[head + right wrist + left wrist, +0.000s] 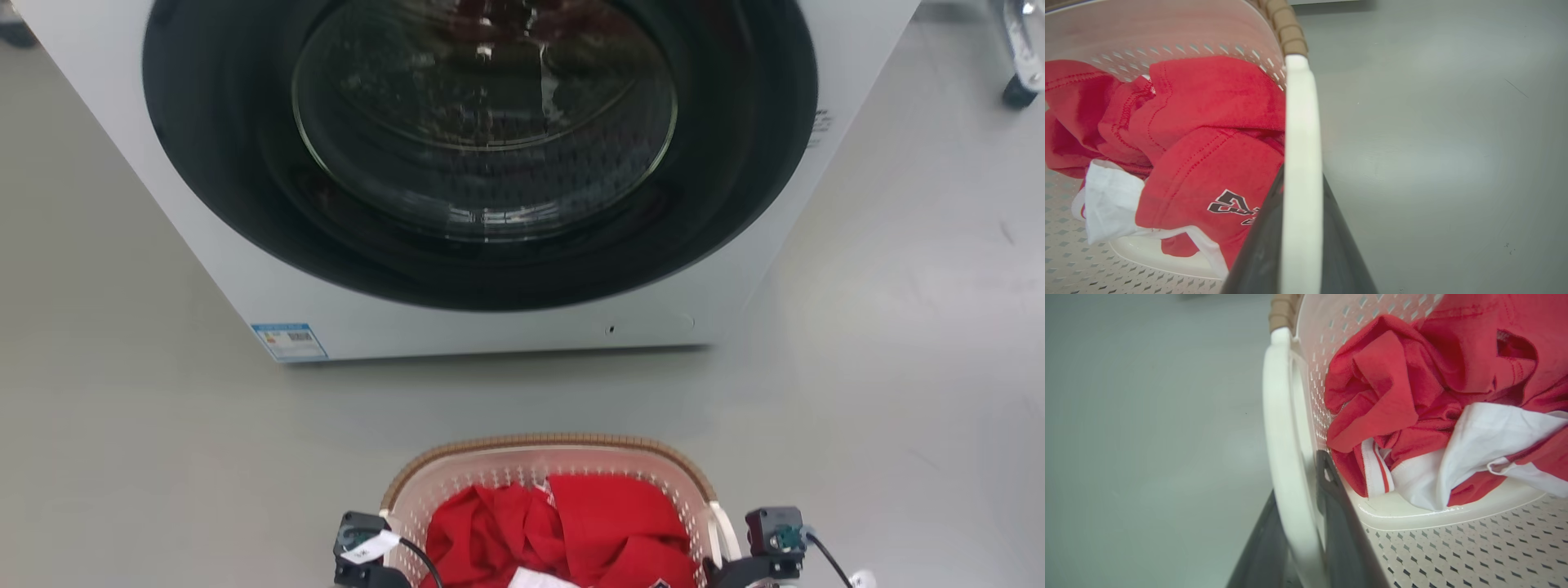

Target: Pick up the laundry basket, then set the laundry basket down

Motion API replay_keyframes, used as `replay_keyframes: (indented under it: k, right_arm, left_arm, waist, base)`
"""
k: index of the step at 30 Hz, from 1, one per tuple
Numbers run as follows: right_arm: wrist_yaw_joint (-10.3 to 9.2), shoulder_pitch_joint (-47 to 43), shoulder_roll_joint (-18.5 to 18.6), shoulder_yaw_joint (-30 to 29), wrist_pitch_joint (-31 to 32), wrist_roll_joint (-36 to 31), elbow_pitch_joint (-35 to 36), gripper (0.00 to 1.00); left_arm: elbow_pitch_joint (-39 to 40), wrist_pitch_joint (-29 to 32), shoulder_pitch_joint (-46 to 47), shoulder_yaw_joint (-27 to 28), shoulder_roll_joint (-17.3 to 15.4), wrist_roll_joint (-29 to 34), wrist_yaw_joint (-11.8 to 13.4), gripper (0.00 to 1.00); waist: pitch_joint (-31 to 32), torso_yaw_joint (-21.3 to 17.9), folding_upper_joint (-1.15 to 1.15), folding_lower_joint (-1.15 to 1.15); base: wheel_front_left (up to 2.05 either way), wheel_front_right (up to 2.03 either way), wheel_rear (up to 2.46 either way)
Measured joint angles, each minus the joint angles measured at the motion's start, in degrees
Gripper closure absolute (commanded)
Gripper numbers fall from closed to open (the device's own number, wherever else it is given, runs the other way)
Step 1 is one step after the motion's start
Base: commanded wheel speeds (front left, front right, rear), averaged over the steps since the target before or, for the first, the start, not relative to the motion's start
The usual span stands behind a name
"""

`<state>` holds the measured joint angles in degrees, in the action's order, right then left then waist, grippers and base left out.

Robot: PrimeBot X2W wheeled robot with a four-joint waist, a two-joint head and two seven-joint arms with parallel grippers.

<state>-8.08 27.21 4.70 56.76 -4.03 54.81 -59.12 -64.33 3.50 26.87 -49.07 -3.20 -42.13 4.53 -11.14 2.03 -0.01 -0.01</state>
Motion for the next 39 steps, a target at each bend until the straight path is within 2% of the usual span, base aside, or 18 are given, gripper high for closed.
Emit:
replay_keyframes:
  k: [7,15,39]
  right_arm:
    - [0.0,-5.4,0.0,1.8,1.5,3.0,0.0,1.0]
    - [0.0,-5.7,0.0,3.0,2.0,3.8,0.0,1.0]
    - [0.0,-5.2,-0.1,5.4,2.2,7.3,-0.2,1.0]
  left_arm:
    - [-0.1,2.3,-4.4,-2.1,-0.1,-1.2,-0.5,1.0]
    - [-0.3,3.0,-5.1,-2.9,-0.1,-2.7,-0.5,1.0]
    - [-1.6,3.5,-4.7,-4.7,-0.1,-4.6,-0.6,1.0]
  waist:
    - [7.6,-0.4,0.0,0.0]
    - [11.4,-0.6,0.0,0.0]
    - [11.7,-0.7,0.01,0.01]
  base:
    - [0.0,0.0,0.0]
    - [0.0,0.0,0.0]
    - [0.0,0.0,0.0]
